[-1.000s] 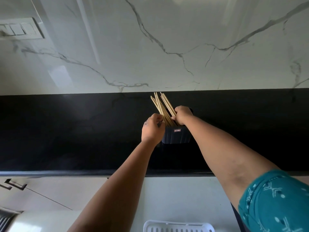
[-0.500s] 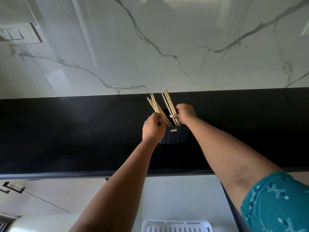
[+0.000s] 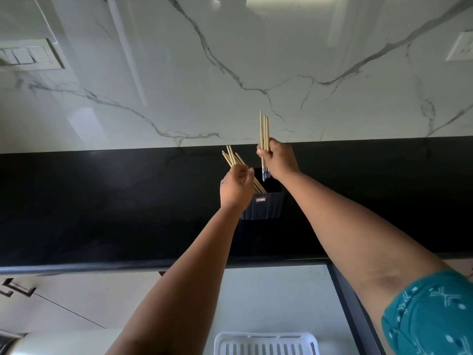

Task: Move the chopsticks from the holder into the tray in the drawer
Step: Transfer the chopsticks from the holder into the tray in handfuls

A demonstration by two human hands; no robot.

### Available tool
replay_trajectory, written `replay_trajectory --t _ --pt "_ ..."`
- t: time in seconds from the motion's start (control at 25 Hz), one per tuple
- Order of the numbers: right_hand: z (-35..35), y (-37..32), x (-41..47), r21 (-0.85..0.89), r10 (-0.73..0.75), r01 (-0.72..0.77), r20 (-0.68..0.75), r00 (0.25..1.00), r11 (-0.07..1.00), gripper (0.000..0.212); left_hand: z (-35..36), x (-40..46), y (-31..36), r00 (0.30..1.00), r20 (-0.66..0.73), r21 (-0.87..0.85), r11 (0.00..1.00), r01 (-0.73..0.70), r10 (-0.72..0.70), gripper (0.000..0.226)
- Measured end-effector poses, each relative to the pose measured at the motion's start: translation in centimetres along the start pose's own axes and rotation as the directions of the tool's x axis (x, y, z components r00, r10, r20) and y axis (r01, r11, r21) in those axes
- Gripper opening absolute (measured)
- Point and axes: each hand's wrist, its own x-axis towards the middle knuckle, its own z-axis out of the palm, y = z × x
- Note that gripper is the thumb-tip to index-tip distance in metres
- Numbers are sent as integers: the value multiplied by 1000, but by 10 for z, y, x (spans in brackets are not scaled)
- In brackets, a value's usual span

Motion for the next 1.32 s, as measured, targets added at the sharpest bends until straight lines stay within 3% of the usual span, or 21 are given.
replay_trajectory --t 0.08,0.16,0.24,0.32,0.36,0.44,0.52,0.6,0.68,0.8,0.92,0.96,1.04,1.12,1.16,1.24,1.32 --pt "-20 -30 -16 -14 -131 130 -115 985 991 22 -5 -17 32 1000 -22 -180 984 9 -13 51" --pt "-36 -54 -48 -87 -263 255 -96 960 963 26 -11 -45 57 1000 -15 -356 935 -9 4 67" --pt "-35 -63 -96 -331 -410 366 -74 909 870 20 -16 -77 65 1000 3 -506 863 7 -6 57" --pt "-21 -57 -150 -567 -523 413 -36 852 713 18 -16 -106 51 975 39 -644 741 191 -217 39" --pt "-12 -49 -178 -624 -522 407 -1 853 667 25 -15 -119 37 928 77 -680 662 317 -365 32" --pt "4 -23 -229 -618 -406 383 111 907 687 41 -16 -145 -2 805 207 -708 483 515 -556 23" --pt "13 11 -273 -570 -208 337 280 937 750 54 -20 -175 -51 721 351 -731 305 610 -598 23" --pt "19 46 -310 -557 -56 352 478 876 752 48 -21 -203 -96 624 463 -703 168 691 -629 24" --pt "26 71 -343 -496 34 368 630 776 787 26 -21 -233 -139 524 514 -629 118 769 -679 25" --pt "35 98 -369 -493 182 313 722 667 812 21 -35 -251 -182 435 418 -594 122 795 -797 23" --pt "45 122 -378 -583 350 260 726 592 769 29 -62 -254 -217 394 168 -545 248 801 -904 15" --pt "49 127 -379 -606 384 259 722 575 752 37 -69 -258 -227 414 72 -462 338 820 -907 13" --pt "61 135 -377 -612 411 270 737 537 744 48 -72 -267 -241 541 -50 -88 544 835 -839 18" --pt "73 139 -377 -614 425 281 745 515 737 51 -61 -278 -246 634 53 266 623 735 -771 24" --pt "79 141 -377 -616 434 284 748 501 735 51 -54 -283 -249 635 134 361 634 684 -761 26" --pt "88 145 -379 -613 462 265 759 459 744 49 -42 -289 -255 605 223 420 635 648 -765 30" --pt "93 148 -379 -614 476 253 761 441 747 49 -35 -295 -257 608 226 405 641 652 -761 29"
